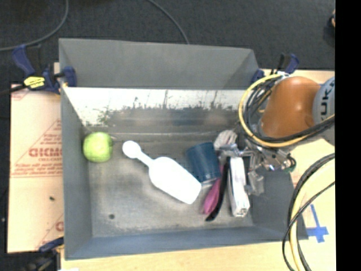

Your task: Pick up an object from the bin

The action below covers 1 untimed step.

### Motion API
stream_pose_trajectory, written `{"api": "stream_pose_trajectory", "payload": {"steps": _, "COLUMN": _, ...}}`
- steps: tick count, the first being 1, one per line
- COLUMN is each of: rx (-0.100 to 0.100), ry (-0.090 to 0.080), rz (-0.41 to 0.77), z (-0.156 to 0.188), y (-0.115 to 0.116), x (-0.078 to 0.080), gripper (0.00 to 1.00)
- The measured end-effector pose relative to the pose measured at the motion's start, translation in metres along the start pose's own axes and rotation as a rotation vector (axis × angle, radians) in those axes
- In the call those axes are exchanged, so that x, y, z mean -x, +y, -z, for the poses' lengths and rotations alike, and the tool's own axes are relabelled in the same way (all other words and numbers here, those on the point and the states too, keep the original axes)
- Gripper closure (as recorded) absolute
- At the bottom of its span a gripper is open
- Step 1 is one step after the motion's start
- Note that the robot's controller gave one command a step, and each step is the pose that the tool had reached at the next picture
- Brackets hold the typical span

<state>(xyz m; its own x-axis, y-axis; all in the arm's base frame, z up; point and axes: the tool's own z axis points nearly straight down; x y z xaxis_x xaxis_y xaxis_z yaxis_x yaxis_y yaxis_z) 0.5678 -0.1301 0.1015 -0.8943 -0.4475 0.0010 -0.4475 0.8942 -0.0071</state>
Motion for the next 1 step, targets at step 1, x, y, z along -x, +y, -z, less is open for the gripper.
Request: {"api": "stream_pose_trajectory", "payload": {"steps": 1, "rx": -0.001, "ry": -0.009, "rz": 0.679, "z": -0.0188, "y": 0.014, "x": -0.0142, "gripper": 0.0}}
